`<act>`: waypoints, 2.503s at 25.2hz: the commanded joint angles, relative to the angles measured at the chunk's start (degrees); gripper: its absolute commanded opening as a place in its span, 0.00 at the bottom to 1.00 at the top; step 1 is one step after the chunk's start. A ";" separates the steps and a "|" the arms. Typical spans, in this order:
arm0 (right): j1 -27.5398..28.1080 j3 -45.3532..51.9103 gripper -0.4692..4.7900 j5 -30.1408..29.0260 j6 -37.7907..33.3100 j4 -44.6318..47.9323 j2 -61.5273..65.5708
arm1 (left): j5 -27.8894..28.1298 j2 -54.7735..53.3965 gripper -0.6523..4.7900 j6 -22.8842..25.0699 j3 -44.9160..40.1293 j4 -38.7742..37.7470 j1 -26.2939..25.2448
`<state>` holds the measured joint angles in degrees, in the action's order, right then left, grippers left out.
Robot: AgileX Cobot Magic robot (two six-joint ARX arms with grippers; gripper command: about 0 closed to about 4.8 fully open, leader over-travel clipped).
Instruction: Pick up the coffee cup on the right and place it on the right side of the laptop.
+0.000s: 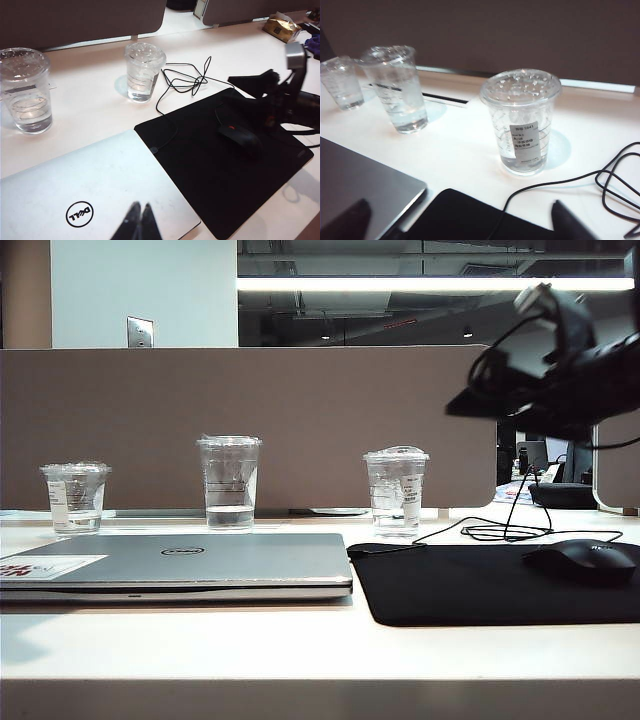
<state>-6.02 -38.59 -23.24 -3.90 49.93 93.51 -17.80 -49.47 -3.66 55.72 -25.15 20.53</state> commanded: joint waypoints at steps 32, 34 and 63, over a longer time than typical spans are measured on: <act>-1.42 -42.42 1.00 -2.38 1.14 -3.78 39.43 | -0.07 -0.28 0.11 -1.31 0.24 1.22 -0.04; -1.44 -43.78 1.00 -2.38 1.14 -3.89 40.30 | -0.07 -0.28 0.11 -1.31 0.24 1.22 -0.04; -3.96 -58.51 1.00 -0.96 4.20 -5.97 49.90 | -0.02 -0.31 0.11 -1.29 0.24 1.16 -0.04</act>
<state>-9.87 -96.64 -25.04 0.01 42.54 143.76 -17.80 -49.87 -4.78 55.72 -24.67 20.53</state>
